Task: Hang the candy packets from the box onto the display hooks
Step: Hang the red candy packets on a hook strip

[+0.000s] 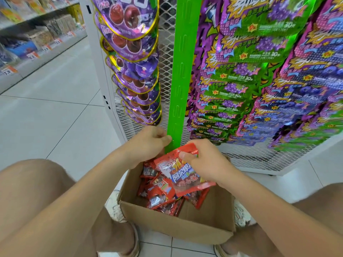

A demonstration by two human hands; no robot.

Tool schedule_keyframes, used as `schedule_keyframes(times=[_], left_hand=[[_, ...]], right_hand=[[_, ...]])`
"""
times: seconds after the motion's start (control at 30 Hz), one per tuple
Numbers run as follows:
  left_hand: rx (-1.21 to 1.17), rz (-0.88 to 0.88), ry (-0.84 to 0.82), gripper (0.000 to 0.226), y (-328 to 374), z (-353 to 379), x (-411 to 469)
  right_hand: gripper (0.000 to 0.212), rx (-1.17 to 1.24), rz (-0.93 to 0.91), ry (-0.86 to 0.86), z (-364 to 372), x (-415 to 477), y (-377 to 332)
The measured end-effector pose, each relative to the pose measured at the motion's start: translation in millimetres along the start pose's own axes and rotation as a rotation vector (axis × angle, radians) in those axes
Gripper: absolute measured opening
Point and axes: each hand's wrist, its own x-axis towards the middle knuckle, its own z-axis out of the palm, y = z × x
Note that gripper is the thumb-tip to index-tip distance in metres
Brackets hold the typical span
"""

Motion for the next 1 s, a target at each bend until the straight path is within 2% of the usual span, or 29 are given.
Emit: schedule_keyframes(times=[0.07, 0.23, 0.37, 0.47, 0.53, 0.8, 0.9, 1.0], left_hand=[[-0.067, -0.03, -0.006, 0.033, 2.4, 0.9, -0.8], [-0.143, -0.05, -0.017, 0.041, 12.4, 1.0, -4.2], [-0.154, -0.057, -0.022, 0.043, 11.2, -0.2, -1.9], [-0.226, -0.058, 0.008, 0.023, 14.1, 0.1, -2.6], [-0.252, -0.079, 0.002, 0.019, 19.2, 0.3, -4.7], [-0.196, -0.056, -0.086, 0.035, 24.3, 3.1, -8.7], [-0.189, -0.058, -0.103, 0.034, 17.8, 4.5, -6.0], [-0.229, -0.089, -0.124, 0.026, 15.2, 7.4, -3.6]], right_hand=[[0.023, 0.041, -0.026, 0.032, 0.2, -1.9, -3.3], [0.039, 0.298, 0.084, 0.094, 9.1, 1.7, -5.2], [0.034, 0.385, 0.143, 0.129, 10.9, 4.9, -5.7], [0.033, 0.393, 0.146, 0.142, 9.4, 8.1, -5.9], [0.033, 0.418, 0.151, 0.144, 9.6, 9.1, -7.4], [0.043, 0.524, 0.243, 0.104, 7.6, 11.8, -9.8], [0.02, 0.537, 0.253, 0.091, 7.4, 12.9, -6.4], [0.014, 0.555, 0.267, 0.071, 8.0, 15.4, -2.1]])
